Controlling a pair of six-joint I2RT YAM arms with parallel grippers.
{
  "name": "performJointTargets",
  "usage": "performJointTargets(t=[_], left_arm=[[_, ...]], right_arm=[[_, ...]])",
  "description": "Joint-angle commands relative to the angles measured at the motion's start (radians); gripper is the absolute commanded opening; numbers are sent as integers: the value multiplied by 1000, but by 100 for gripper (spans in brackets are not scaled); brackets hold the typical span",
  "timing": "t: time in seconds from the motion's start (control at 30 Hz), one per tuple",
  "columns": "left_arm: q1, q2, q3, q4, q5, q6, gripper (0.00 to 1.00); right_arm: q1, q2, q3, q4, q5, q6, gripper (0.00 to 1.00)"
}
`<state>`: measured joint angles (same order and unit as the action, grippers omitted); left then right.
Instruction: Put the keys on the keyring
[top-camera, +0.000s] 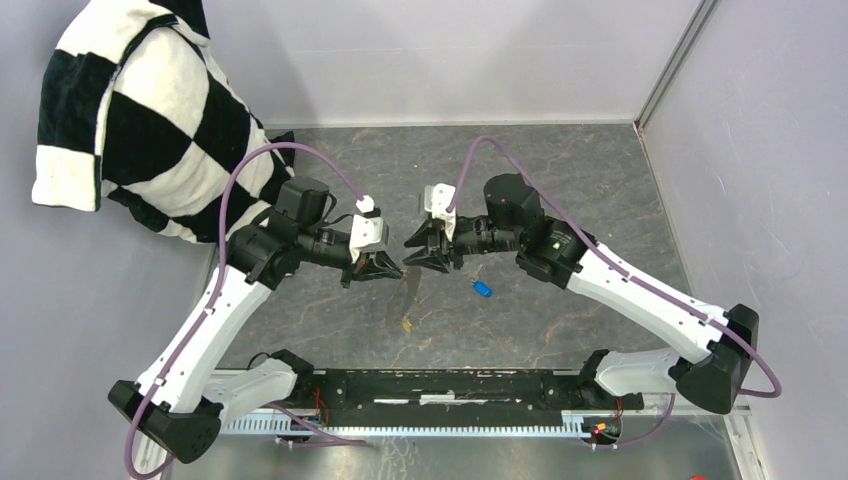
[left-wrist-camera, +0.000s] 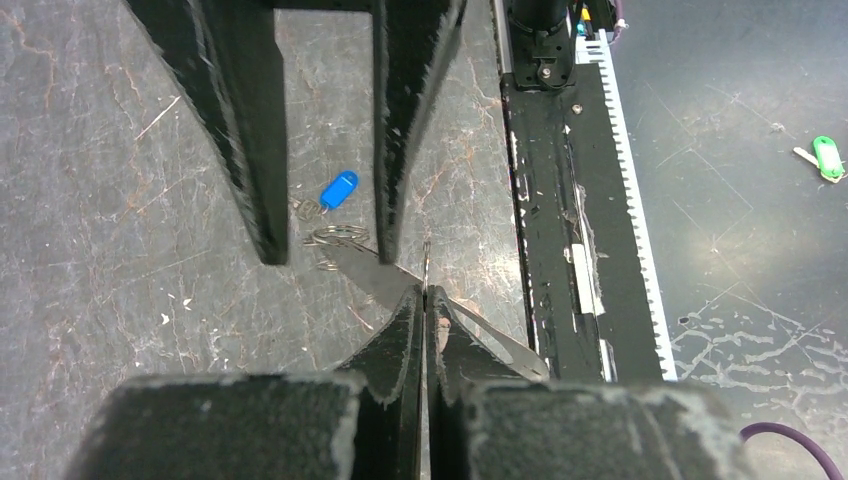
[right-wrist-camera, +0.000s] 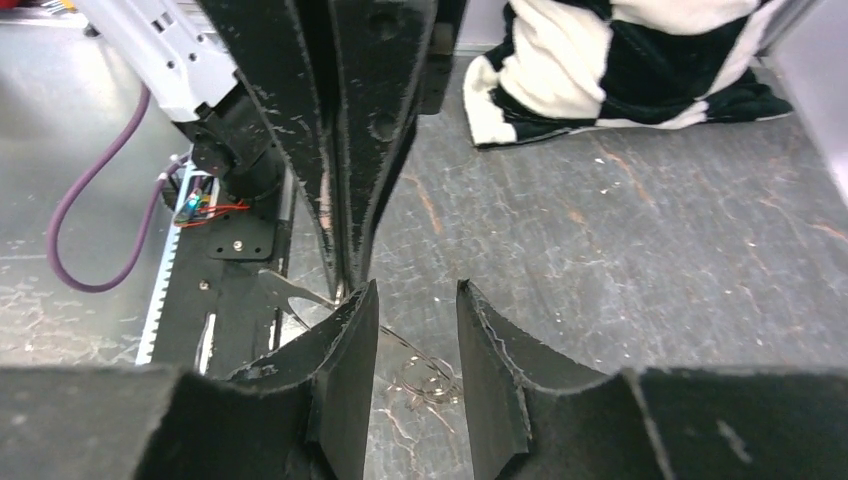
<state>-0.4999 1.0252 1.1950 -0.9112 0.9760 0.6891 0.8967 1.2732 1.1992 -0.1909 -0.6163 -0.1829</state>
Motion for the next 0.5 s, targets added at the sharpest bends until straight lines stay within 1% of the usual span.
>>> performJointTargets(t=[0.0, 0.23, 0.37, 0.47], left_arm=[[-6, -18, 20, 28, 7, 38, 2], [-5, -17, 23, 28, 0, 44, 2], [-5, -17, 19, 48, -5, 32, 2], [-5, -18, 15, 68, -14, 17, 2]], right_arm=[[-26, -31, 81, -74, 53, -43, 41], [-31, -33, 45, 1, -136, 49, 40], [-30, -23, 23, 57, -193, 102, 38], [-27, -16, 24, 64, -205, 114, 37]])
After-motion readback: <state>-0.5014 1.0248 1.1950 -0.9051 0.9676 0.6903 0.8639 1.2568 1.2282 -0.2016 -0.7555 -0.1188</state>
